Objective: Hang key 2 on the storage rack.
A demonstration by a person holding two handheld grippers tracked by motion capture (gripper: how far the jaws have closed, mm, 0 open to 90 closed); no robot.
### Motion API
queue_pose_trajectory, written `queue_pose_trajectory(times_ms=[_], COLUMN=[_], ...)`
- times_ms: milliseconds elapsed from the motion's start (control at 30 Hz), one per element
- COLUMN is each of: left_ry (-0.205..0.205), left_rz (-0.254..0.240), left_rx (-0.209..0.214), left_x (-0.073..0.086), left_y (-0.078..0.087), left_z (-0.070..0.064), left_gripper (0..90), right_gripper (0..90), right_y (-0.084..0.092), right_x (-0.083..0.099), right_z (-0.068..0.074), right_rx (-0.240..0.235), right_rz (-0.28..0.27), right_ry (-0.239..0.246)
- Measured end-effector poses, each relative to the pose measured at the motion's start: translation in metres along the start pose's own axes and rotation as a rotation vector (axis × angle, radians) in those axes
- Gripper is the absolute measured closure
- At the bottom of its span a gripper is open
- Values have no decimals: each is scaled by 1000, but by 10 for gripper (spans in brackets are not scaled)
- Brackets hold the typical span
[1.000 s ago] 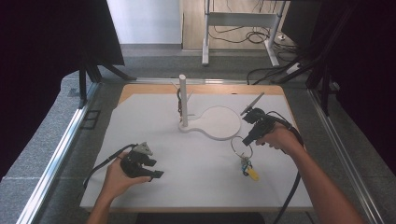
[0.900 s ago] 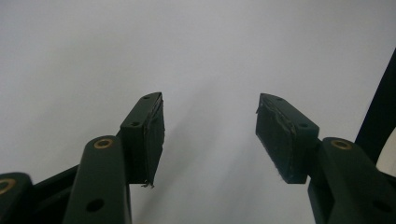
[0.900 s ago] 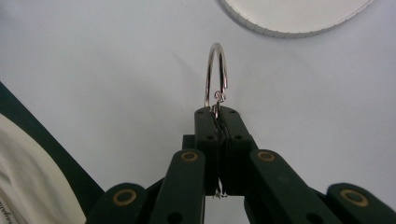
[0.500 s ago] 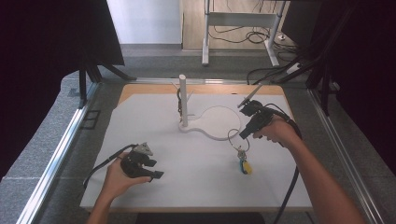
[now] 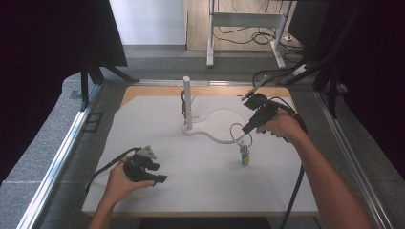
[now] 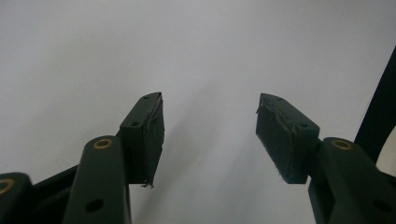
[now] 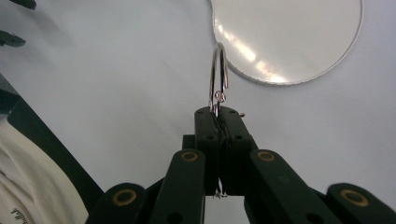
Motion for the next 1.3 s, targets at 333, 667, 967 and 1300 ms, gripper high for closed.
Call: queue_pose_trajectory(times_ms=[333,667,967,1300], left_ry=[-5,-1,-9,-7], left_rz=[5,2,9,12], left_rx=[0,3,2,6], left_x=[0,0,1,1], left_y=[0,0,2,2], left_z=[1,0,1,0], left_gripper=[423,423,422,420], right_gripper=[874,875,875,875], right_y=[10,24,25,22], right_x=[-13,-27,-40,-55], right_z=[-2,-6,-6,-6], right_rx=[-10,-5,-15,-18], right_rz=[-23,-70,-88,-96], right_ry=[-6,-22,-30,-33])
Point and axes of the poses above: each handheld gripper's, and its own axes: y roughly backward along the jaws, x roughly out of its underside, z roughly to its left, the point moved 4 cm from there along -y, roughly forward along the jaws, and after that the axes turned 14 degrees about x, right-handed, at the moved point
